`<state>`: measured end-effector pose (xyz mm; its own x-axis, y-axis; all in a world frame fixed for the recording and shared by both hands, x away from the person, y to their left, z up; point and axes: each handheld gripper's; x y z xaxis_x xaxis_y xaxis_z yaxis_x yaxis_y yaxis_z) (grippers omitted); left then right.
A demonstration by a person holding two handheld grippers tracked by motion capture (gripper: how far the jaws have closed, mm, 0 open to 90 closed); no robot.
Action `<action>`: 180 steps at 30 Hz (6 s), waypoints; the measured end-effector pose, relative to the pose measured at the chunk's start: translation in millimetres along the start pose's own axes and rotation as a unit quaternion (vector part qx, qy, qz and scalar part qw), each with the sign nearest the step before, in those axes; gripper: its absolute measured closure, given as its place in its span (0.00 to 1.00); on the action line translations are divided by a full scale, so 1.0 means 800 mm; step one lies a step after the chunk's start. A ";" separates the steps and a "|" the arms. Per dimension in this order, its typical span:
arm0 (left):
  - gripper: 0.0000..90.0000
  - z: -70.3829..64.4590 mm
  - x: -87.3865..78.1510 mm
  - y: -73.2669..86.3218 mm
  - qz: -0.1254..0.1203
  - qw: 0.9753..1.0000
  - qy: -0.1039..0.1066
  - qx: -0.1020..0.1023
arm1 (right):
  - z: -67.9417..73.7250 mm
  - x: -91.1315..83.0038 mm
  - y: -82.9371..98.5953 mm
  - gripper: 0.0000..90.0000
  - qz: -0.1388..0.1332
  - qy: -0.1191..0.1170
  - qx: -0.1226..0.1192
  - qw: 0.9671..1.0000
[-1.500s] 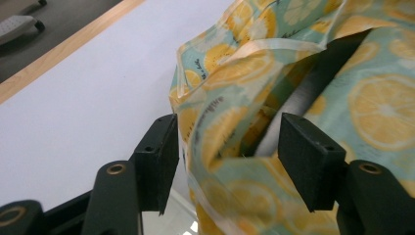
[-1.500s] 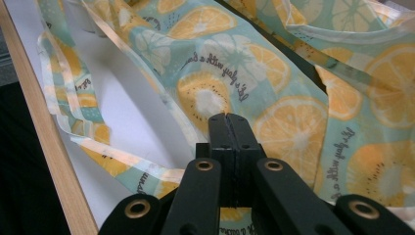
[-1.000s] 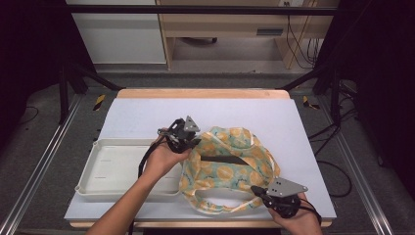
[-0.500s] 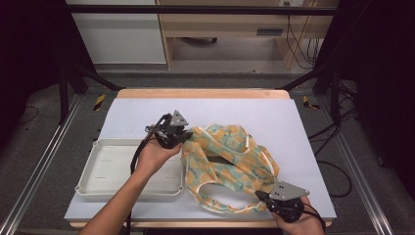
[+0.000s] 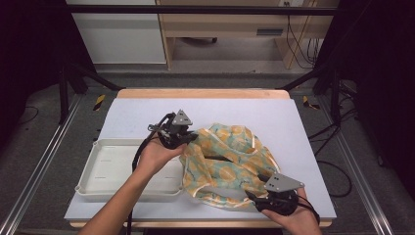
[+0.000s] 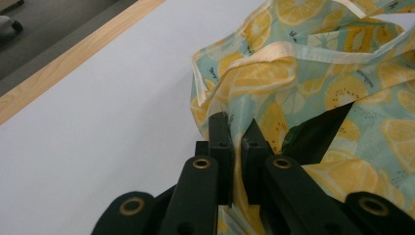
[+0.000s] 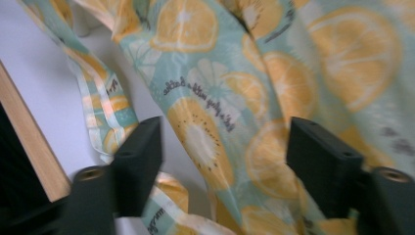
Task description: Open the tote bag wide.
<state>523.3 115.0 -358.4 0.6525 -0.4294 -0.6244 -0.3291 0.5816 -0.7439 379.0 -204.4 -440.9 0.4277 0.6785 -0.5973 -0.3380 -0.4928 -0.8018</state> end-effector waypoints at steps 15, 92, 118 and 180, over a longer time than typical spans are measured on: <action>0.99 0.002 -0.008 -0.007 0.025 0.999 0.020 -0.005 | -0.024 0.024 -0.008 1.00 0.040 0.002 0.000 0.999; 0.99 -0.021 -0.019 0.038 0.017 1.000 0.008 -0.021 | -0.017 -0.045 -0.043 0.37 0.010 -0.012 -0.010 1.000; 0.99 -0.030 -0.035 0.025 0.014 0.999 0.000 -0.031 | -0.104 -0.013 -0.059 0.97 0.066 0.045 0.023 0.997; 0.92 -0.108 0.016 0.034 0.091 0.981 0.107 0.135 | -0.114 -0.005 -0.091 0.99 0.030 0.020 0.055 0.998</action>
<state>463.5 66.1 -407.2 0.4327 -0.4197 -0.7979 -0.2159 0.8111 -0.5437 478.5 -221.2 -381.5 0.4366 0.6260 -0.6462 -0.4525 -0.4680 -0.7591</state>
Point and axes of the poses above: each handheld gripper's, and its own axes: x roughly forward along the jaws, y roughly out of its underside, z roughly to its left, and after that the axes turned 13 degrees about -y, right-handed
